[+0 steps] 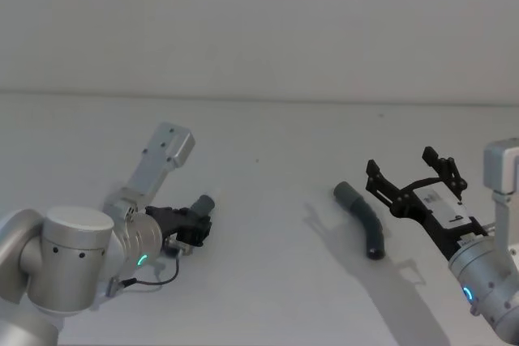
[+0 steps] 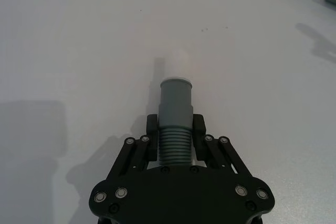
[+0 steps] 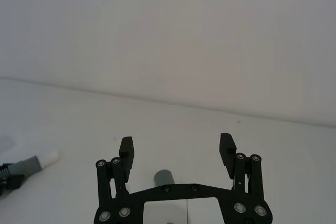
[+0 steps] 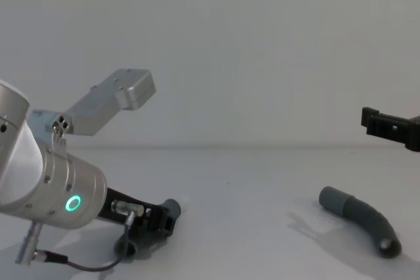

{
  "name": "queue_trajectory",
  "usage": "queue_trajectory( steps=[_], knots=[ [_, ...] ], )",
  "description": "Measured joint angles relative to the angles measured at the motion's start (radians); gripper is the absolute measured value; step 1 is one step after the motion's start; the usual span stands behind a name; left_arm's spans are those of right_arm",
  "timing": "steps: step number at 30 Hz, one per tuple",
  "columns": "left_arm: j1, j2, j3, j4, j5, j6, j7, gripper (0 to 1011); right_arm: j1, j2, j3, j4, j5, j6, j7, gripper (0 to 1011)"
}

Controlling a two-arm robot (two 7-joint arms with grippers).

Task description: Use both hands to pick up one end of the pipe from the table, align the ends, and insert them.

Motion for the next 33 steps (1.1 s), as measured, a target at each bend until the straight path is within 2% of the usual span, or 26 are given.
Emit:
queue_trajectory(
  steps=[13, 14, 21, 27, 33],
  knots=[
    [0.000, 0.000, 0.000, 0.000, 0.000, 0.000, 0.000, 354, 0.048, 0.014, -0.021, 0.002, -0.009, 0.187, 0.013, 1000],
    [0.000, 0.000, 0.000, 0.000, 0.000, 0.000, 0.000, 354, 0.059, 0.017, -0.028, 0.007, -0.013, 0.215, 0.014, 1000],
    [0.000, 0.000, 0.000, 0.000, 0.000, 0.000, 0.000, 354, 0.111, 0.025, -0.058, 0.041, -0.038, 0.315, 0.023, 1000],
    [0.000, 0.000, 0.000, 0.000, 0.000, 0.000, 0.000, 354, 0.156, 0.028, -0.088, 0.082, -0.061, 0.373, 0.032, 1000],
    [0.000, 0.000, 0.000, 0.000, 0.000, 0.000, 0.000, 354, 0.185, 0.027, -0.104, 0.112, -0.078, 0.407, 0.038, 1000]
  ],
)
